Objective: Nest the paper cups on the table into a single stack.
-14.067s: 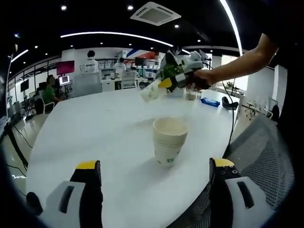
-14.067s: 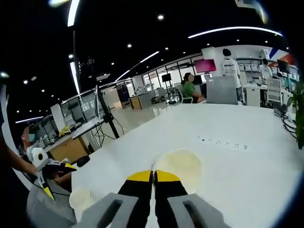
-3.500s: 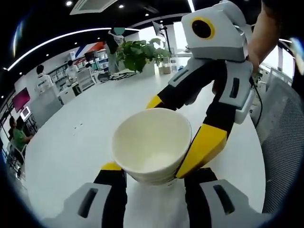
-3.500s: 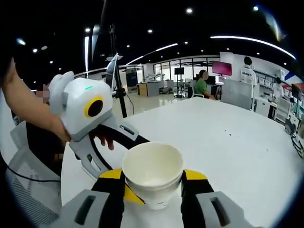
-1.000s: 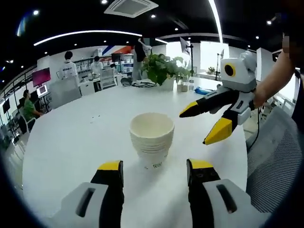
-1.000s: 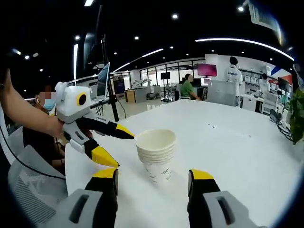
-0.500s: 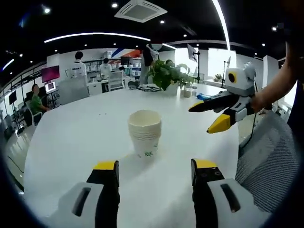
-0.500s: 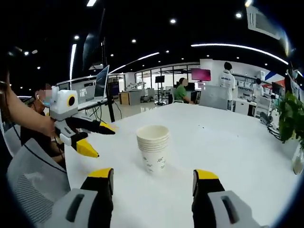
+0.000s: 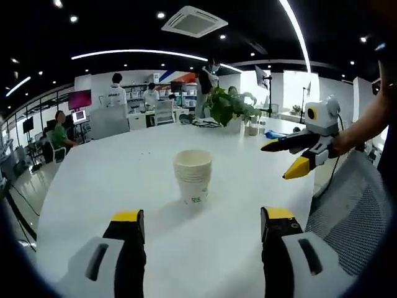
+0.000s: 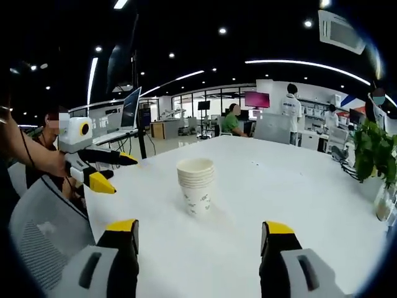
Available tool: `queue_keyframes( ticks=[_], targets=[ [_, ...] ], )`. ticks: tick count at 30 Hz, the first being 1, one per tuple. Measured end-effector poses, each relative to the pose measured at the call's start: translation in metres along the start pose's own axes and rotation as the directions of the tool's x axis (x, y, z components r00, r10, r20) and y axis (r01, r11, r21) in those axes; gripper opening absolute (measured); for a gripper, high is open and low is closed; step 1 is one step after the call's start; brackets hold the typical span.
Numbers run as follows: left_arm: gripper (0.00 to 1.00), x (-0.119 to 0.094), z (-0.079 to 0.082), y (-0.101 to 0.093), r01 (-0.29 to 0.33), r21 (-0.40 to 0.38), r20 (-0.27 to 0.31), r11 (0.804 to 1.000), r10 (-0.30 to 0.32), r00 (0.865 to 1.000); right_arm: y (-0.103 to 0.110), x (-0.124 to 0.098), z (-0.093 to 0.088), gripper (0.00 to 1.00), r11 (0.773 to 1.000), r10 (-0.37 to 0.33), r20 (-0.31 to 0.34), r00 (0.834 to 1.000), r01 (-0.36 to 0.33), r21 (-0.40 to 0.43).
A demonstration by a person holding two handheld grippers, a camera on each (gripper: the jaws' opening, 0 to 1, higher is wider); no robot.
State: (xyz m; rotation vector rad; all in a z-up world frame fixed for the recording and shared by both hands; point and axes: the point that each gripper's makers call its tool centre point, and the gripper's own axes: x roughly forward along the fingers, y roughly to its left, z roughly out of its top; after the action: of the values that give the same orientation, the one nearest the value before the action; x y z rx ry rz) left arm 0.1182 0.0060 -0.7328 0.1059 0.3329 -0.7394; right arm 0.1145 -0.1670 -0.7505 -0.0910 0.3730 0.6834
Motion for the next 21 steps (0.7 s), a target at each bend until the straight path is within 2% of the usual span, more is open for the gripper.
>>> queue_keyframes(
  ticks=[4, 9, 21],
  targets=[
    [0.82, -0.004, -0.003, 0.002, -0.025, -0.019, 0.015, 1.000, 0.025, 1.000, 0.000, -0.005, -0.003, 0.82, 1.000, -0.013, 0.000, 1.000, 0.013, 0.018],
    [0.83, -0.009, -0.008, -0.004, -0.030, -0.018, 0.006, 0.999, 0.031, 1.000, -0.001, -0.009, -0.005, 0.82, 1.000, -0.025, -0.002, 1.000, 0.025, 0.017],
    [0.84, -0.012, -0.005, 0.001, -0.063, -0.008, 0.022, 0.998, 0.063, 0.998, 0.002, -0.009, -0.006, 0.82, 1.000, -0.020, -0.008, 1.000, 0.020, 0.014]
  ],
)
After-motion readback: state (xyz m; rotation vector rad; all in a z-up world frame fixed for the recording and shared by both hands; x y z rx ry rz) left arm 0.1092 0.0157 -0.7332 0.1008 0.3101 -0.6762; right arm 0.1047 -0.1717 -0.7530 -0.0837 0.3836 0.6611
